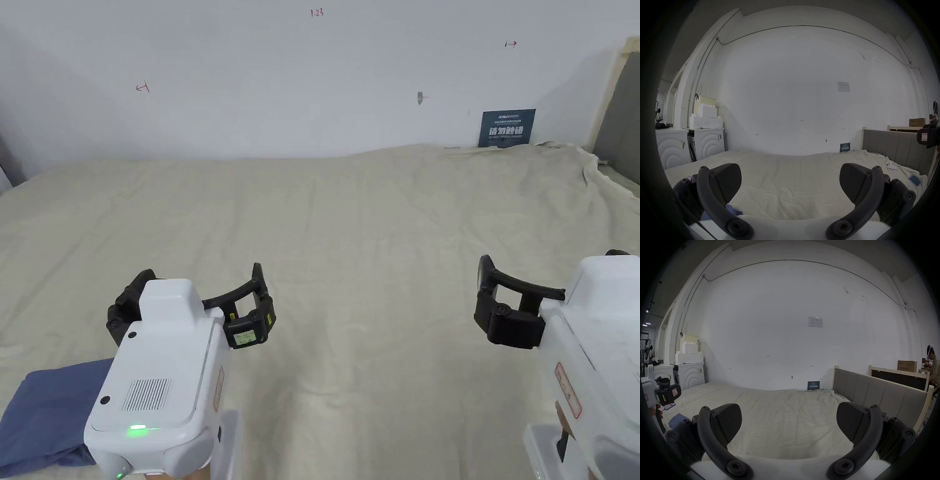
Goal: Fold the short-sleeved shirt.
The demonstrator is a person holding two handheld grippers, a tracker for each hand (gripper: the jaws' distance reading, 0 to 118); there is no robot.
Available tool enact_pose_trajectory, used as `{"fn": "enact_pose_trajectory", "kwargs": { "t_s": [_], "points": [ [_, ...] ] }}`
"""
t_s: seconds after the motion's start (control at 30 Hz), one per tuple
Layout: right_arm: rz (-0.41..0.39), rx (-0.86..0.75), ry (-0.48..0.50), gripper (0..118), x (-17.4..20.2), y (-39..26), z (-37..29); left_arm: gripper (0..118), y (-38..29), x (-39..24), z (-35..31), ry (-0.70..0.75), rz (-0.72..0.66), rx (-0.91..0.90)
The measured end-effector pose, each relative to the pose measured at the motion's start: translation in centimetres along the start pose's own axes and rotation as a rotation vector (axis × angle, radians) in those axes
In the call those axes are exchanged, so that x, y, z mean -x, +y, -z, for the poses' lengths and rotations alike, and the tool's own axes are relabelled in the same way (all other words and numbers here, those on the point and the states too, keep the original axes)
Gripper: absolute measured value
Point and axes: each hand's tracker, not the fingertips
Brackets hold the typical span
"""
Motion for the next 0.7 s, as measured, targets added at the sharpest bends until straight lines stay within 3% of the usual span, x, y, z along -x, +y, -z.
{"fn": "enact_pose_trajectory", "kwargs": {
  "t_s": [0.7],
  "points": [
    [0.001,-0.005,0.001,116,0.24,0.62,-0.2,118,-0.1,-0.38,0.18,0.002,0.019,0.006]
  ]
}}
